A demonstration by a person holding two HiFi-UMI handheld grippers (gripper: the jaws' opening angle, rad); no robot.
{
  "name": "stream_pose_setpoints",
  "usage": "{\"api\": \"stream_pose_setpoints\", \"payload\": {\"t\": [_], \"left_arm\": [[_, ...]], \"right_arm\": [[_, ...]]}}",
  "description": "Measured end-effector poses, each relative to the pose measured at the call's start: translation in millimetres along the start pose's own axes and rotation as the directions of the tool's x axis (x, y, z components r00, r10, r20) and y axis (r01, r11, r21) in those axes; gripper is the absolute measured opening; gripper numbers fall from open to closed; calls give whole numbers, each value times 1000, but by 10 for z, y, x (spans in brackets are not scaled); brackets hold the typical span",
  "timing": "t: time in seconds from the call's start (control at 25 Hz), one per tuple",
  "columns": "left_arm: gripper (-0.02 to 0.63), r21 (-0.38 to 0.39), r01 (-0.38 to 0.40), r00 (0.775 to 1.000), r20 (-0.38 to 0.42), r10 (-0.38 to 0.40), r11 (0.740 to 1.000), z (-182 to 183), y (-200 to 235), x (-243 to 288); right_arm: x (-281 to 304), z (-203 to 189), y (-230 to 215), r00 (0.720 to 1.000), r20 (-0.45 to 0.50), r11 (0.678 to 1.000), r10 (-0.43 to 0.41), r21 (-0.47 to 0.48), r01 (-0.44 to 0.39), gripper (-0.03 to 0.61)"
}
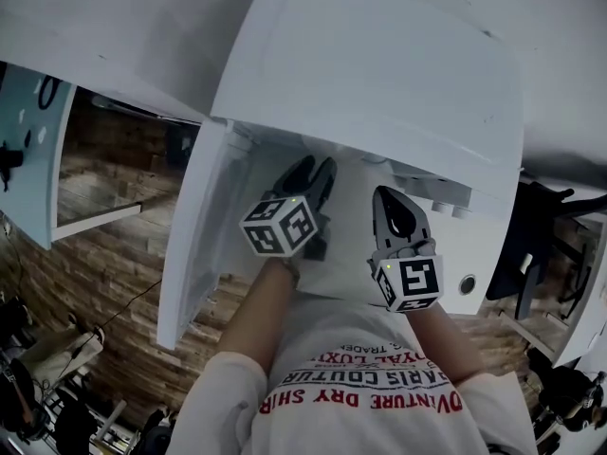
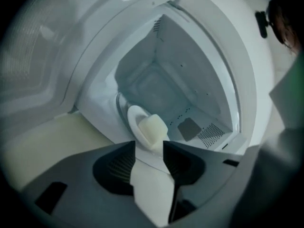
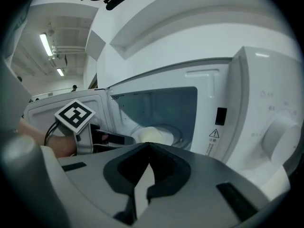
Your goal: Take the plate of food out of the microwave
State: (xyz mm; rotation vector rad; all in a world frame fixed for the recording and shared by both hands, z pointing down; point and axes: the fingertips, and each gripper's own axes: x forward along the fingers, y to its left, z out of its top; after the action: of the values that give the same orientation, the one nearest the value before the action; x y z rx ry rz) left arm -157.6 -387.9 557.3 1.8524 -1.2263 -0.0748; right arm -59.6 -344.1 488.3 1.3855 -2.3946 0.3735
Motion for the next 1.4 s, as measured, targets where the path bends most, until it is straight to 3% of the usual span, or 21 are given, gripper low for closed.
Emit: {"api": "stream_pose_setpoints", "payload": {"t": [0.16,0.32,0.4,0.44,0.56,0.8,1.0,1.12,1.4], "left_arm": [[163,-182,3,1000,15,0,983,66,86,99],[158,-259,-13,1000,8,15,966,72,143,126],[107,-303,-3,1000,-5,1,953,55,131,133],[74,-332,2,1000,-12,-6,943,41,125,144],[60,-415,10,1000,-15,-17,910,21,115,172],[25,-551,80,997,53,-61,831,23,87,130],[14,-580,160,985,148,-90,799,81,11,54],[14,-612,192,978,186,-96,767,65,13,7],[14,-604,264,962,225,-157,752,56,-54,-151]], "right_arm": [[-12,-60,-30,1000,-19,1000,-17,16,18,3],[-36,-55,-78,999,-19,999,-38,34,38,3],[-37,-55,-87,999,-21,999,-41,32,42,3],[-34,-53,-89,999,-21,999,-41,31,41,3],[-31,-57,-96,999,-20,999,-39,26,40,3],[-79,-116,-85,999,-33,999,-28,36,29,3],[-141,-125,-86,999,-35,999,-27,33,28,3],[-174,-125,-89,999,-33,999,-29,31,30,3],[-231,-133,-76,998,-25,997,-58,44,59,3]]}}
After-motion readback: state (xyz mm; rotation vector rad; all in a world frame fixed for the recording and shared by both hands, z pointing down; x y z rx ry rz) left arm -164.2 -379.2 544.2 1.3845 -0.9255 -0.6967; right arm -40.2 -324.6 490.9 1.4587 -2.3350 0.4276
